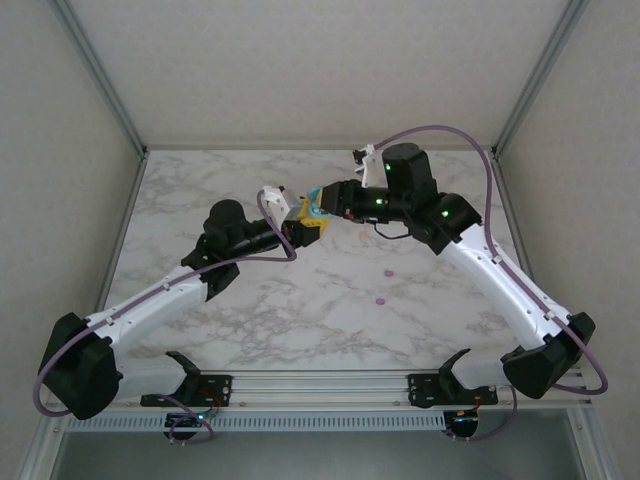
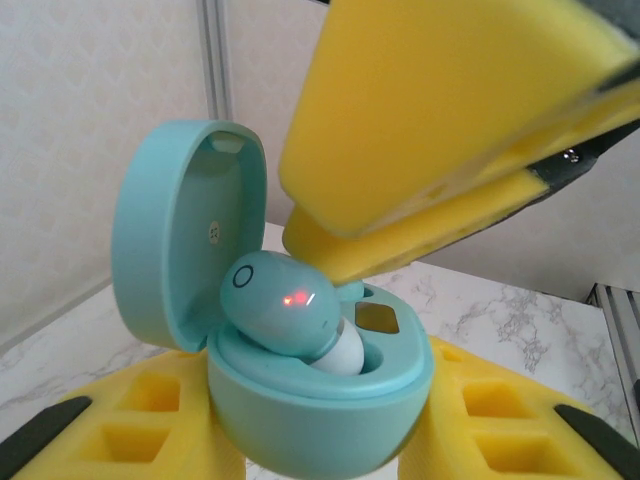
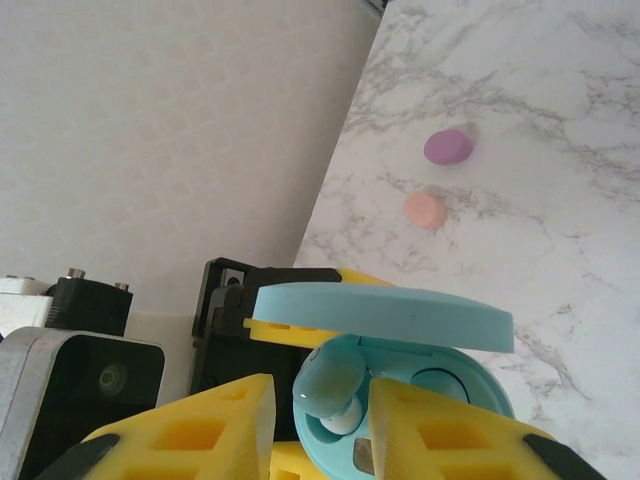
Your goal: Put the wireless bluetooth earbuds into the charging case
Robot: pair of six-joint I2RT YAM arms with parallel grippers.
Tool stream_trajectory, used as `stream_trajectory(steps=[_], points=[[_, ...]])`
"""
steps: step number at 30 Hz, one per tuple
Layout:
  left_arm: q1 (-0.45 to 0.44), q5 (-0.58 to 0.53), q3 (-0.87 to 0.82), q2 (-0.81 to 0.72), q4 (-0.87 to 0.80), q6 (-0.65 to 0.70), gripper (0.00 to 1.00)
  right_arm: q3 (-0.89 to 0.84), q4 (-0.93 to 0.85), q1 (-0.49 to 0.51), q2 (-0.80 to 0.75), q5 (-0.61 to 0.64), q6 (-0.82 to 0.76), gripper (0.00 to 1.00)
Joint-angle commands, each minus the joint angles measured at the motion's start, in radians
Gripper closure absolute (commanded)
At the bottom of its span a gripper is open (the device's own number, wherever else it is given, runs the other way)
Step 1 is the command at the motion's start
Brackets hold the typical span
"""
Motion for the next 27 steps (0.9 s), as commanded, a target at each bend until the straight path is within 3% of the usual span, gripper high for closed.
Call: stream_trajectory(steps=[1,27], points=[[-0.011,0.019,0.028,0.004,0.04,-0.012,0.78,0.038,-0.001,0.004,-0.008,0.013,-0.008,0.68],[-0.011,0.019,0.037,0.003,0.029,-0.011,0.78,0.149,-0.156,0.045,0.092,0.106,-0.079,0.73]])
